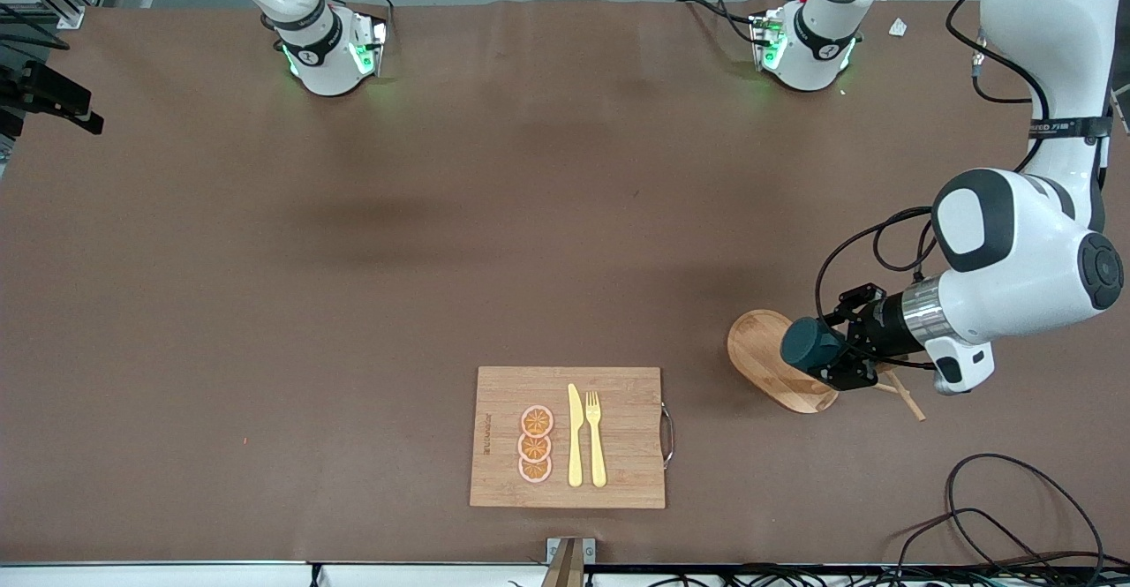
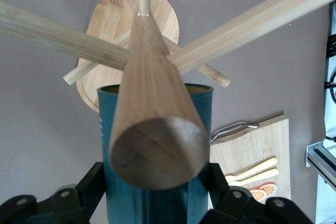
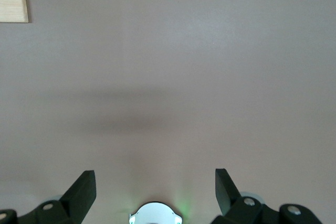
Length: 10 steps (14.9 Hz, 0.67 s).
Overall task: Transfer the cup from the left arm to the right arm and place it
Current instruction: 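Close the left gripper around the teal mug on the stand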
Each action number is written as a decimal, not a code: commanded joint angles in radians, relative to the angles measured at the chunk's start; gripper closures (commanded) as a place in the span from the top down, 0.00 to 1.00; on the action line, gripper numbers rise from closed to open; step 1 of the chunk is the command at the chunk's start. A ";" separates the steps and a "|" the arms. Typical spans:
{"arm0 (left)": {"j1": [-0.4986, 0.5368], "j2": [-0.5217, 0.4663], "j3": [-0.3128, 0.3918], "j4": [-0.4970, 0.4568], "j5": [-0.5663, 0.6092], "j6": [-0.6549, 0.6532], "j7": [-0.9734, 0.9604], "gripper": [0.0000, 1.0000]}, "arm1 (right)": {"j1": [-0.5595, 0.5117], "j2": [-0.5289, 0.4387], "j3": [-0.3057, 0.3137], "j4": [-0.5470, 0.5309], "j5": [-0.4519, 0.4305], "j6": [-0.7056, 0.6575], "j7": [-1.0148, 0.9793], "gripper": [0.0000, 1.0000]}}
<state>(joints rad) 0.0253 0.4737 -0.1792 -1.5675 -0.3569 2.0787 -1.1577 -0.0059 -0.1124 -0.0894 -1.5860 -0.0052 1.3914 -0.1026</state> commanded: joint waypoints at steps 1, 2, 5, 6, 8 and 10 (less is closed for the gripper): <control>0.002 0.002 -0.002 0.020 -0.014 -0.005 -0.011 0.57 | -0.008 -0.024 0.007 -0.020 0.004 0.001 -0.002 1.00; -0.001 -0.001 -0.002 0.027 -0.014 -0.012 -0.013 0.56 | -0.008 -0.026 0.007 -0.020 0.004 0.001 -0.002 1.00; -0.002 -0.024 -0.022 0.043 -0.014 -0.046 -0.054 0.56 | -0.008 -0.024 0.007 -0.020 0.004 0.001 -0.003 1.00; -0.001 -0.026 -0.046 0.053 -0.013 -0.051 -0.085 0.55 | -0.008 -0.026 0.007 -0.020 0.004 0.001 -0.003 1.00; -0.002 -0.041 -0.087 0.064 -0.004 -0.063 -0.121 0.55 | -0.006 -0.026 0.007 -0.020 0.004 0.001 -0.003 1.00; -0.002 -0.061 -0.140 0.064 0.006 -0.062 -0.138 0.55 | -0.008 -0.026 0.005 -0.020 0.004 0.001 -0.003 1.00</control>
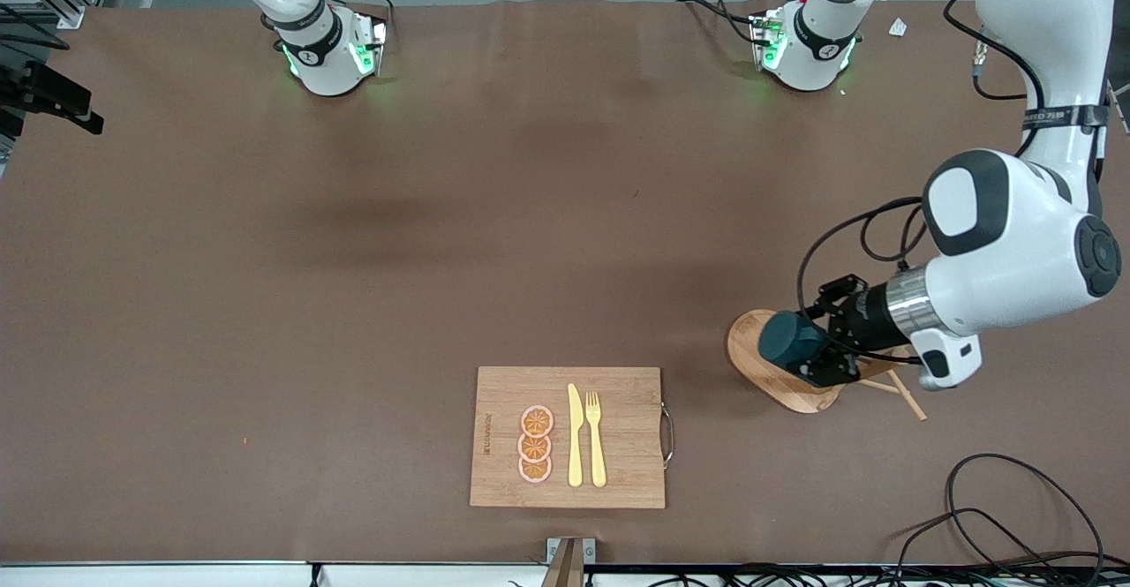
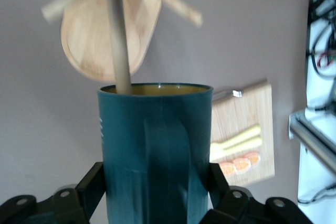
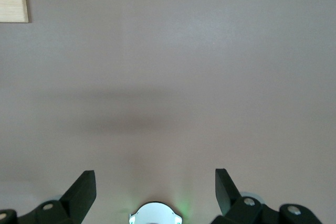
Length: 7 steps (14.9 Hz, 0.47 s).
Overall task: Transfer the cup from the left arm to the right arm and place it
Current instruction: 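Lift the teal mug off the stand and carry it toward the table middle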
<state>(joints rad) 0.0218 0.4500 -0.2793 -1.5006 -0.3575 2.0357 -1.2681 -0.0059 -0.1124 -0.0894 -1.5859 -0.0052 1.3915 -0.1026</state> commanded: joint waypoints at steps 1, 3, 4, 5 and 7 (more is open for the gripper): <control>0.000 -0.040 -0.058 0.000 0.009 -0.017 -0.030 0.55 | -0.008 -0.024 0.007 -0.020 0.004 0.001 -0.003 1.00; -0.028 -0.042 -0.099 0.016 0.072 -0.011 -0.031 0.54 | -0.006 -0.026 0.007 -0.020 0.004 0.001 -0.003 1.00; -0.058 -0.040 -0.104 0.017 0.124 -0.009 -0.037 0.54 | -0.006 -0.026 0.007 -0.020 0.004 0.001 -0.003 1.00; -0.100 -0.040 -0.104 0.017 0.164 -0.006 -0.054 0.54 | -0.006 -0.026 0.007 -0.020 0.004 0.001 -0.003 1.00; -0.192 -0.033 -0.103 0.032 0.240 0.021 -0.097 0.54 | -0.006 -0.024 0.007 -0.020 0.004 0.000 -0.003 1.00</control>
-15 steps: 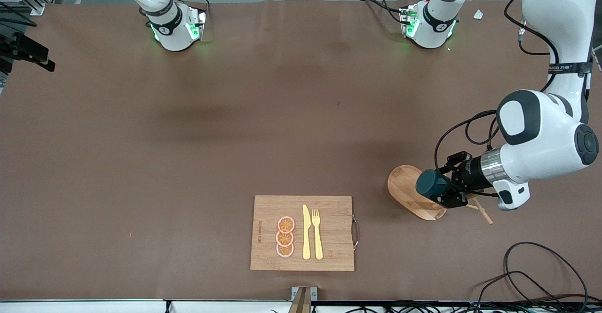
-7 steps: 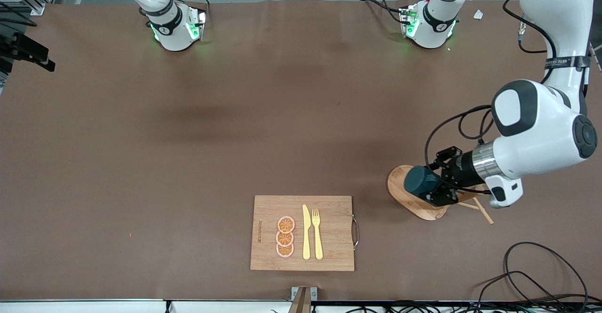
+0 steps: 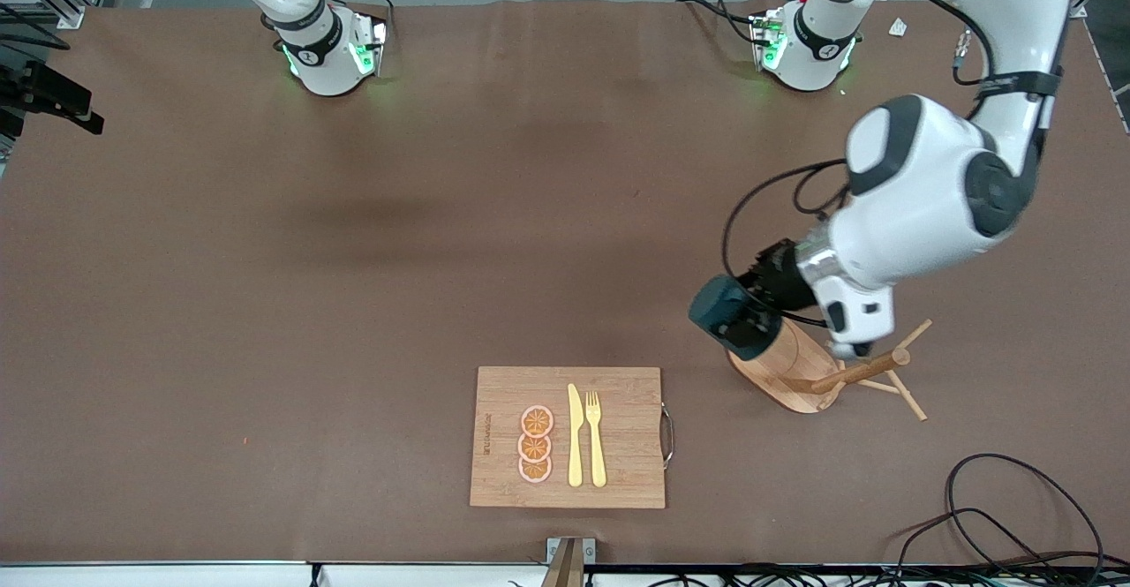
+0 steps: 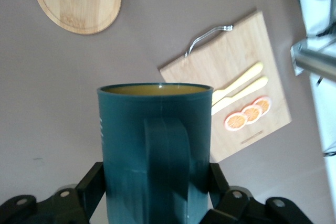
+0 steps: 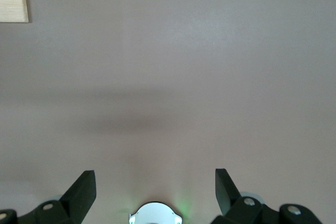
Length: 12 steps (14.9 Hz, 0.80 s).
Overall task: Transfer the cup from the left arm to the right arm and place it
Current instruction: 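Lift the teal mug off the stand and carry it toward the table middle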
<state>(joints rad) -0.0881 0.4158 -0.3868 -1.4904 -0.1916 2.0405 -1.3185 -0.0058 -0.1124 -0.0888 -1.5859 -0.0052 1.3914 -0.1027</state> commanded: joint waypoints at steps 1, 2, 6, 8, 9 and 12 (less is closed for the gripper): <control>-0.122 0.009 0.005 0.025 0.125 0.053 -0.076 0.54 | -0.006 -0.024 0.006 -0.020 0.004 0.000 -0.003 1.00; -0.180 0.033 0.005 0.025 0.214 0.103 -0.129 0.54 | -0.006 -0.024 0.006 -0.020 0.004 0.000 -0.002 1.00; -0.329 0.103 0.008 0.025 0.473 0.214 -0.250 0.53 | -0.008 -0.023 0.004 -0.019 0.004 0.000 -0.002 1.00; -0.393 0.142 0.014 0.025 0.616 0.265 -0.318 0.53 | -0.008 -0.023 0.006 -0.017 0.004 0.000 -0.002 1.00; -0.422 0.165 0.016 0.025 0.709 0.289 -0.364 0.53 | -0.008 -0.023 0.004 -0.016 0.004 0.000 -0.002 1.00; -0.487 0.234 0.016 0.030 0.993 0.328 -0.499 0.53 | -0.014 -0.021 0.003 -0.012 0.004 0.000 0.004 1.00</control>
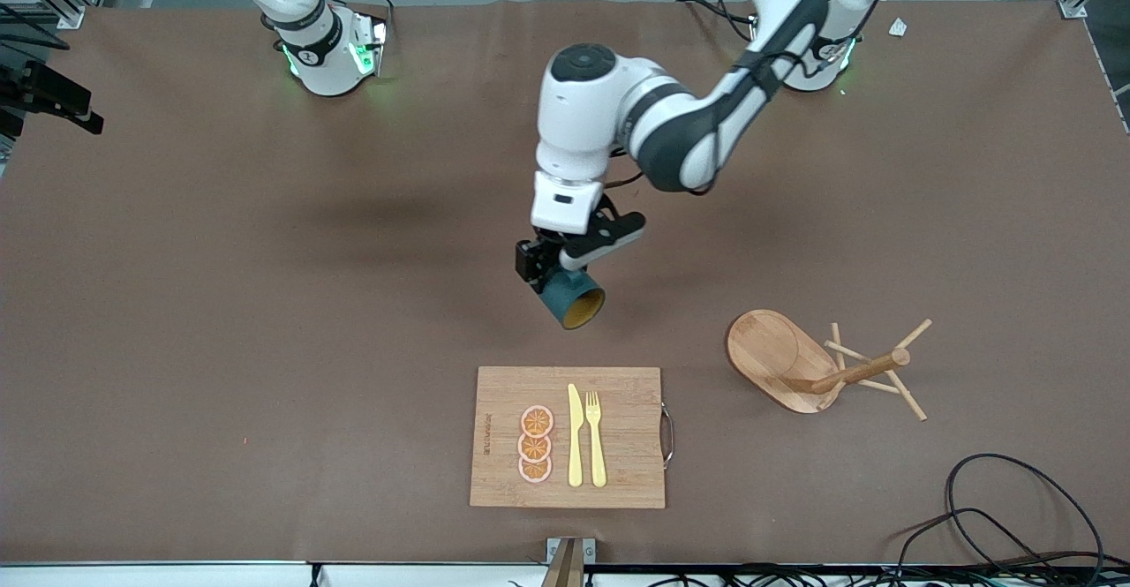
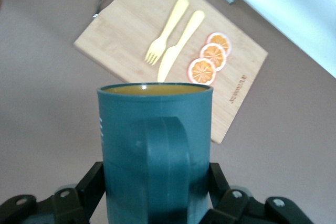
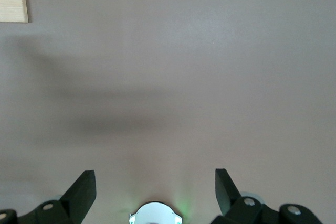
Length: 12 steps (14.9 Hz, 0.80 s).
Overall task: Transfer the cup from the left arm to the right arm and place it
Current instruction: 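Lift the teal mug off the stand and carry it toward the table middle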
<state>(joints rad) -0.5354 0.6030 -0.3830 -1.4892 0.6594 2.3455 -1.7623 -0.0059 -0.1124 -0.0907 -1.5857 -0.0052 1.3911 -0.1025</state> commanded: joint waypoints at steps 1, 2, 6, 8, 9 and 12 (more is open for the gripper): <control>-0.060 0.069 0.012 0.029 0.235 0.028 -0.083 0.53 | -0.014 -0.021 0.003 -0.013 0.004 -0.006 0.006 1.00; -0.072 0.087 0.012 0.030 0.318 0.028 -0.100 0.53 | -0.016 -0.021 0.003 -0.011 0.004 -0.017 0.007 1.00; -0.130 0.167 0.013 0.064 0.634 0.028 -0.160 0.53 | -0.009 -0.015 0.006 -0.008 0.004 -0.018 0.006 1.00; -0.150 0.207 0.013 0.073 0.753 0.029 -0.161 0.53 | -0.009 -0.013 0.006 -0.002 0.013 -0.014 0.007 1.00; -0.162 0.227 0.013 0.084 0.790 0.041 -0.161 0.53 | -0.009 -0.009 0.006 -0.002 0.014 -0.011 0.007 1.00; -0.225 0.274 0.036 0.113 0.923 0.043 -0.163 0.53 | -0.016 0.025 0.005 0.001 0.014 -0.011 -0.006 1.00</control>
<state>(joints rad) -0.7119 0.8373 -0.3766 -1.4295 1.4963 2.3822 -1.9275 -0.0064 -0.1035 -0.0917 -1.5856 -0.0050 1.3801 -0.1023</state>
